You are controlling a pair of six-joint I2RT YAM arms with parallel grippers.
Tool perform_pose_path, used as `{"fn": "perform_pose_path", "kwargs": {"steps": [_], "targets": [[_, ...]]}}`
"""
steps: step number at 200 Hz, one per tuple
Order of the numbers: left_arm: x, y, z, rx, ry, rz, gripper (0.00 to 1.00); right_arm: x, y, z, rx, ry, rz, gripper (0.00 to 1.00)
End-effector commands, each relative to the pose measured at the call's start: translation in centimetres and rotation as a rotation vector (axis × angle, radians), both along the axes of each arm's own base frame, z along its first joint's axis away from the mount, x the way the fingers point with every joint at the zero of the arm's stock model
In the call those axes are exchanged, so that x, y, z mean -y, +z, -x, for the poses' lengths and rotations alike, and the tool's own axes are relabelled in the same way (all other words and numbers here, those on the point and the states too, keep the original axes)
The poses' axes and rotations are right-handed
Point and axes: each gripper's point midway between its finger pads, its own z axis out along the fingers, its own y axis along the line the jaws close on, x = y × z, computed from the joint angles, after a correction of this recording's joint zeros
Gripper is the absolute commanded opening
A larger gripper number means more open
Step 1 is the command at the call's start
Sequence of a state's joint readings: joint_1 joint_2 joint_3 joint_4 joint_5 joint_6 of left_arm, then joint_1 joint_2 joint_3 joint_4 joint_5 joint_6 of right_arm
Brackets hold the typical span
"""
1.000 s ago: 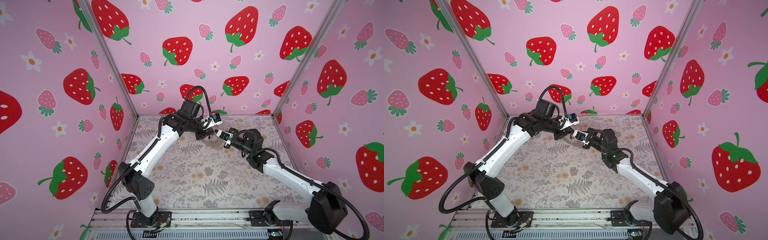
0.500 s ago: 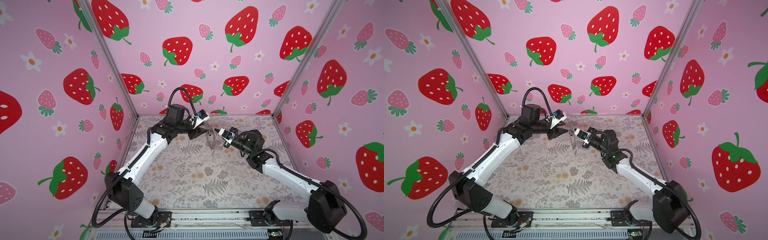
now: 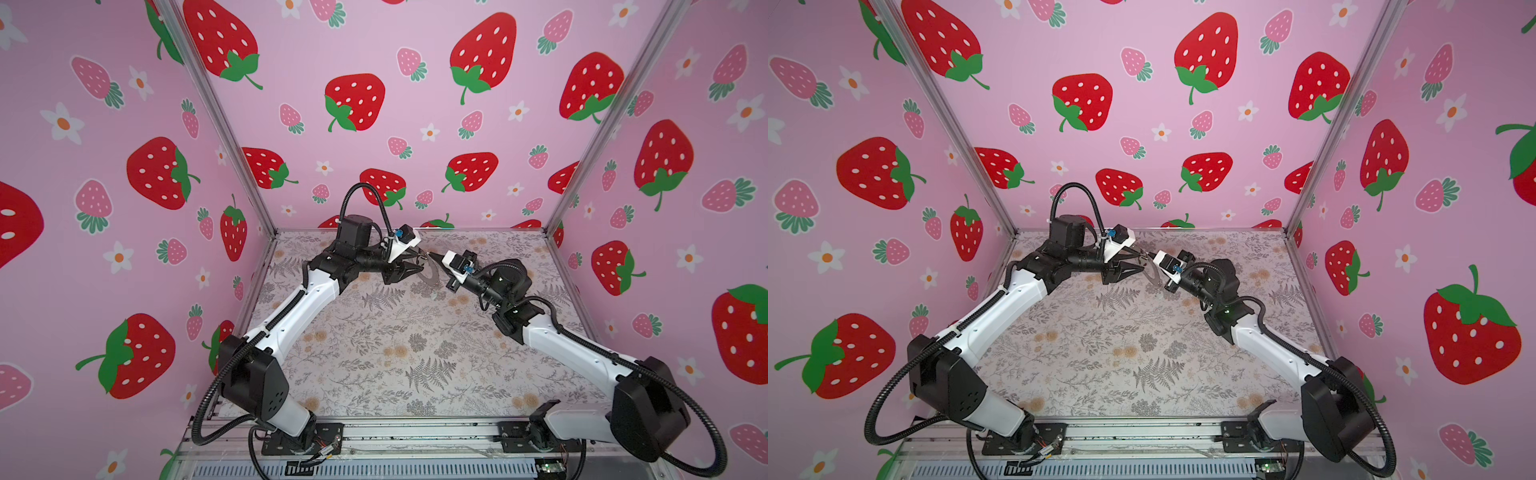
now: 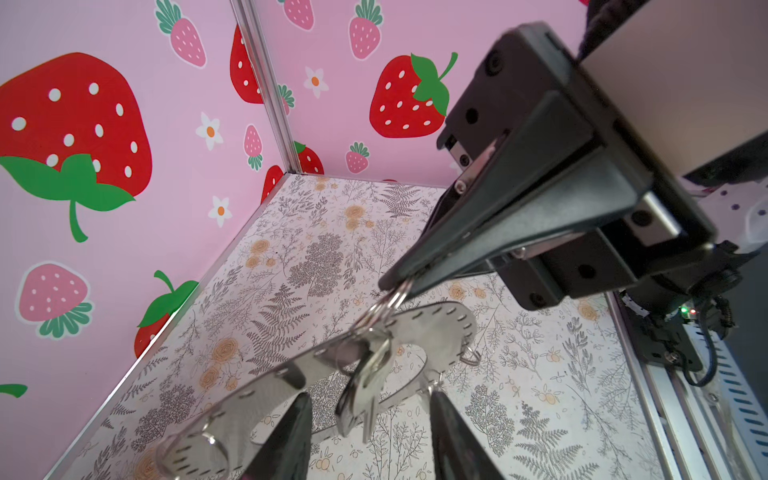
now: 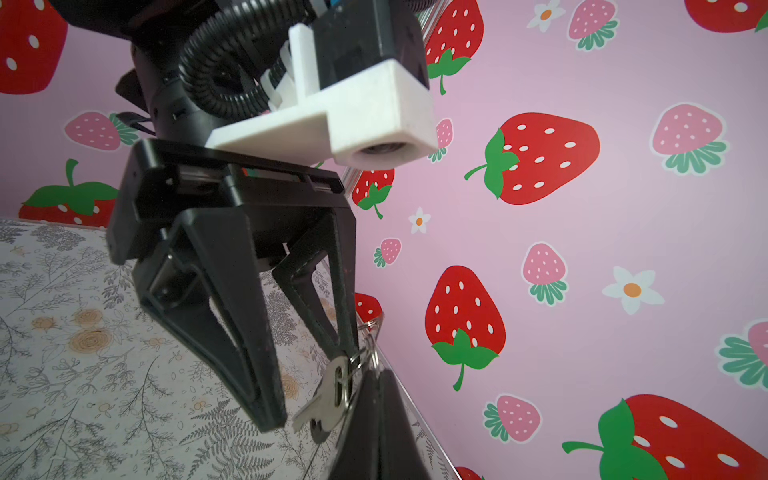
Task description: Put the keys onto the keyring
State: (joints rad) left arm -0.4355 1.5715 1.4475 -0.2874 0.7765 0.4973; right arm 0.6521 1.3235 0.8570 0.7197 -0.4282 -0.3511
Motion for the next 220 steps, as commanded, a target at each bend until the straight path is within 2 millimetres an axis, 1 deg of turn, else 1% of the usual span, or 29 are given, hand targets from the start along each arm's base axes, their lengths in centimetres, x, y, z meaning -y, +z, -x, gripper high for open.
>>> {"fn": "perform_pose_path", "kwargs": {"steps": [1, 15, 46, 69, 90, 105, 117, 123, 127, 129, 134, 186, 220], "targets": [[0.4, 0.3, -0.6, 0.012, -0.011, 0.016, 0.48, -0.1, 2.4, 0.6, 0.042, 0.037, -0.073, 0.00], [0.5, 0.4, -0.9, 0.020, -0.003, 0.012, 0.47, -0.1, 2.6, 0.5, 0.035, 0.041, -0.086, 0.00], [1.0, 0.8, -0.7, 0.044, -0.023, 0.013, 0.41, -0.3, 2.8, 0.3, 0.010, 0.048, -0.105, 0.00], [1.3, 1.0, -0.5, 0.041, -0.039, 0.021, 0.37, -0.4, 2.6, 0.0, -0.011, 0.044, -0.106, 0.00], [1.4, 1.3, -0.2, 0.044, -0.054, 0.031, 0.29, -0.4, 2.3, -0.2, -0.023, 0.036, -0.102, 0.00], [1.4, 1.4, 0.0, 0.047, -0.058, 0.033, 0.17, -0.2, 2.1, -0.4, -0.028, 0.022, -0.091, 0.00], [1.3, 1.3, 0.1, 0.047, -0.058, 0.028, 0.10, 0.0, 1.9, -0.5, -0.026, 0.011, -0.082, 0.00], [1.3, 1.2, 0.1, 0.048, -0.058, 0.025, 0.07, 0.1, 1.8, -0.5, -0.027, 0.006, -0.078, 0.00], [1.2, 1.1, 0.1, 0.046, -0.057, 0.021, 0.07, 0.2, 1.8, -0.6, -0.026, 0.002, -0.074, 0.00], [1.2, 1.1, 0.1, 0.045, -0.056, 0.019, 0.03, 0.2, 1.7, -0.6, -0.025, -0.001, -0.072, 0.00], [1.1, 1.1, 0.2, 0.044, -0.057, 0.015, 0.00, 0.3, 1.6, -0.7, -0.024, -0.006, -0.067, 0.00], [0.5, 0.1, 1.2, 0.016, -0.096, -0.074, 0.00, 1.7, 0.6, -1.8, -0.016, -0.089, 0.009, 0.00], [0.2, -0.2, 1.6, -0.013, -0.114, -0.149, 0.00, 1.4, -1.1, -2.3, -0.021, -0.101, 0.112, 0.00]]}}
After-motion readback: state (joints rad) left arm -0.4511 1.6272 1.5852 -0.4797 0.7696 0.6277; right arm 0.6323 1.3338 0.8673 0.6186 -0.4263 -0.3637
